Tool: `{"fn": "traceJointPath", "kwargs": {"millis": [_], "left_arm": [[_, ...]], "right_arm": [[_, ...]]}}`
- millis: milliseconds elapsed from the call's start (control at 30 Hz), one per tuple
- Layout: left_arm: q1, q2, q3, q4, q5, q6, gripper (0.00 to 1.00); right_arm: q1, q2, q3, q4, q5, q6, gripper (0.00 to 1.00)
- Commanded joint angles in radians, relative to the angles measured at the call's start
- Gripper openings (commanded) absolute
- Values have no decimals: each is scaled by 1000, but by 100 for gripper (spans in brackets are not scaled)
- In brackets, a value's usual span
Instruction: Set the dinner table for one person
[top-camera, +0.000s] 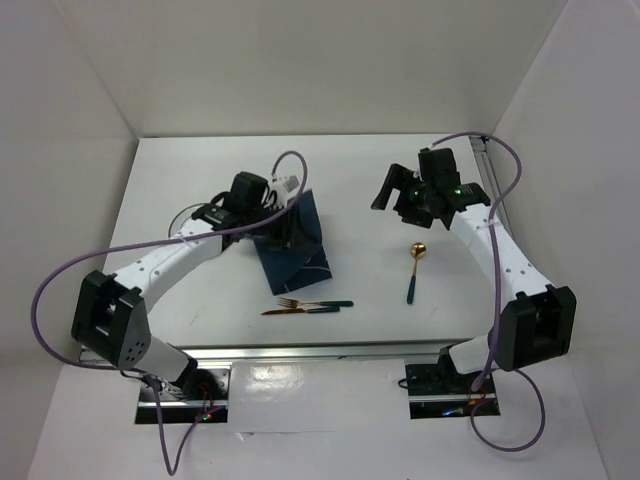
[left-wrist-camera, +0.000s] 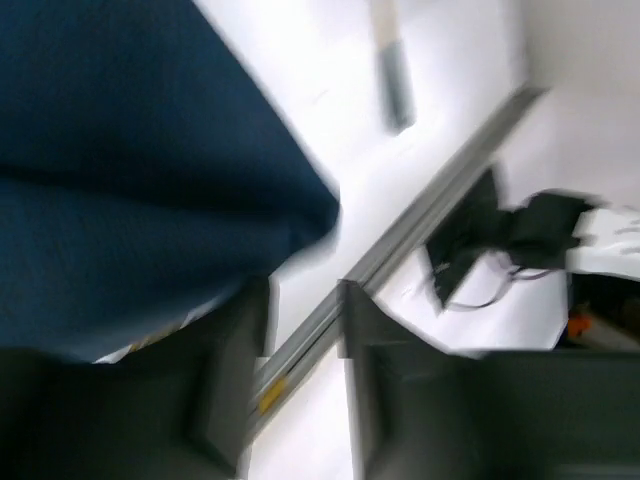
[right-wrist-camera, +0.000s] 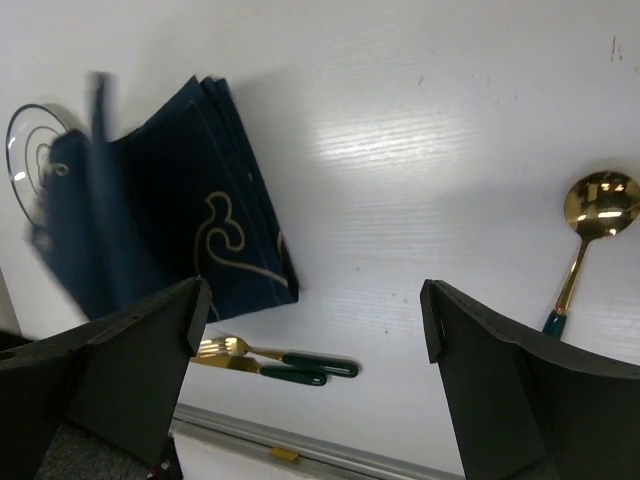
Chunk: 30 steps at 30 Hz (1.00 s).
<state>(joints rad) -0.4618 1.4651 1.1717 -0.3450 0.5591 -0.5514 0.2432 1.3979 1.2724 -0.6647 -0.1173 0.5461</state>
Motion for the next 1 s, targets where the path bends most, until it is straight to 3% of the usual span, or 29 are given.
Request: {"fn": "traceJointPath", "kwargs": {"millis": [0, 67, 167, 400, 467, 500, 633, 700, 867, 967], "left_arm": [[26, 15, -21, -118, -132, 60, 57], [63, -11, 20, -155, -163, 73, 63], [100, -11, 109, -234, -229, 97, 64], [267, -54, 122, -348, -294, 19, 50], [291, -65, 102, -413, -347, -42, 59], [316, -77, 57, -413, -347, -56, 74], [403, -86, -85, -341, -286, -100, 91], [445, -86, -160, -240, -199, -101, 91], [506, -3, -245, -68, 40, -90, 93], [506, 67, -254, -15, 67, -90, 93]], "right_arm": [[-19, -19, -41, 73, -80, 14, 100], [-19, -8, -54, 85, -123, 5, 100], [20, 41, -35, 85, -183, -41, 100], [206, 214, 114, 51, -153, -120, 100], [206, 283, 139, 60, -153, -120, 98], [215, 312, 186, 60, -153, -120, 97], [225, 549, 381, 13, -142, -185, 89], [234, 633, 512, -29, -142, -218, 89], [234, 832, 660, -30, -191, -247, 89], [223, 898, 703, 6, -248, -256, 89]]}}
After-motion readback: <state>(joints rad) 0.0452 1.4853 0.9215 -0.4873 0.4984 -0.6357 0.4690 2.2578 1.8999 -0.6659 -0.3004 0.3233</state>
